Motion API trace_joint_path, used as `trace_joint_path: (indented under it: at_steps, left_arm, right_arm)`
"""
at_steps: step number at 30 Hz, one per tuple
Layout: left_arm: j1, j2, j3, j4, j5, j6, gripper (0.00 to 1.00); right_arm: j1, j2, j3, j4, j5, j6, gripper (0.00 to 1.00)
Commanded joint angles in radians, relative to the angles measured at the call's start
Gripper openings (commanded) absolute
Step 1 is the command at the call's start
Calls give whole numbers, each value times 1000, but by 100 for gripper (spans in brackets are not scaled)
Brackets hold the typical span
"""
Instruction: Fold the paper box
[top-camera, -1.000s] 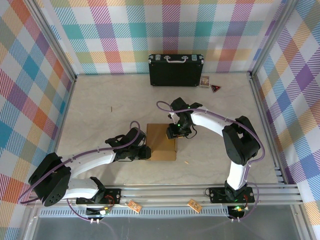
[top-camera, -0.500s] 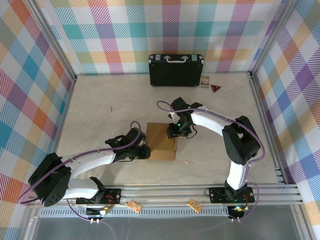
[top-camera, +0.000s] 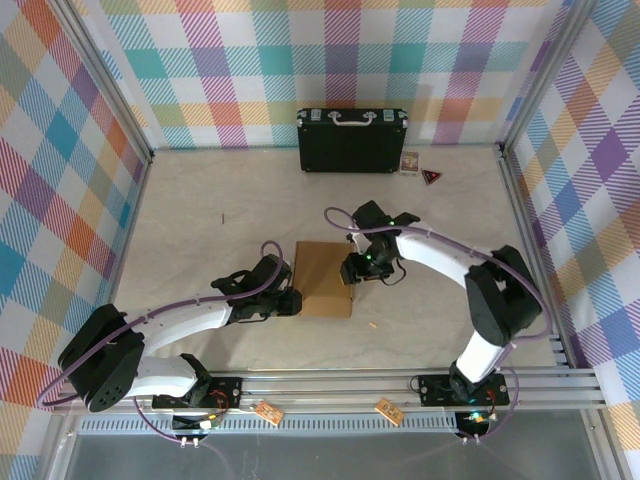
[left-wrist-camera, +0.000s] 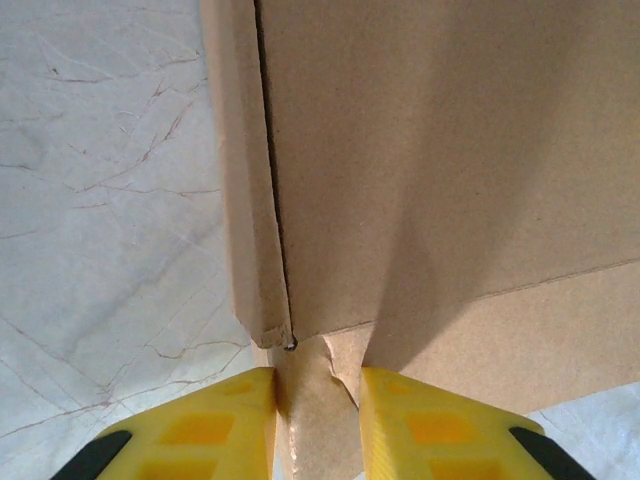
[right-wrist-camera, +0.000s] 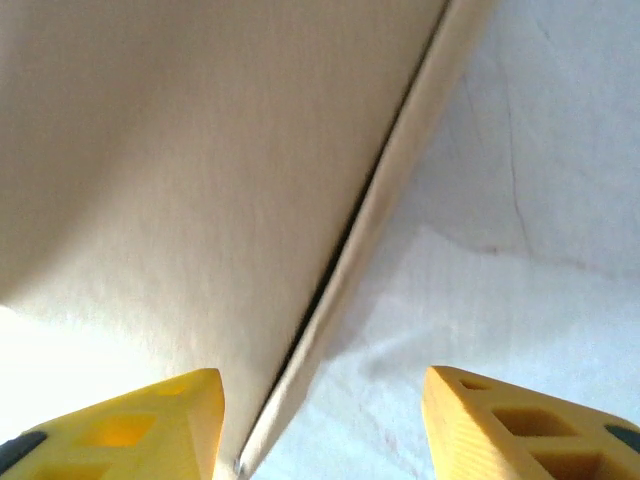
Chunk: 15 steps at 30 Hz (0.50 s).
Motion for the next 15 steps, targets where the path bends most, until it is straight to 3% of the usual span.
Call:
trace_joint_path:
  at_steps: [1, 6, 15]
  left_arm:
    - [-8, 24, -23, -36, -31, 12, 27]
    - [-9, 24, -15, -38, -31, 13, 27]
    - [-8, 17, -12, -43, -30, 13, 27]
  right_arm:
    - [-4, -116, -89, -5, -66, 39, 55]
    - [-3, -221, -248, 114, -199, 113, 54]
    - [25, -138, -273, 261, -253, 162, 54]
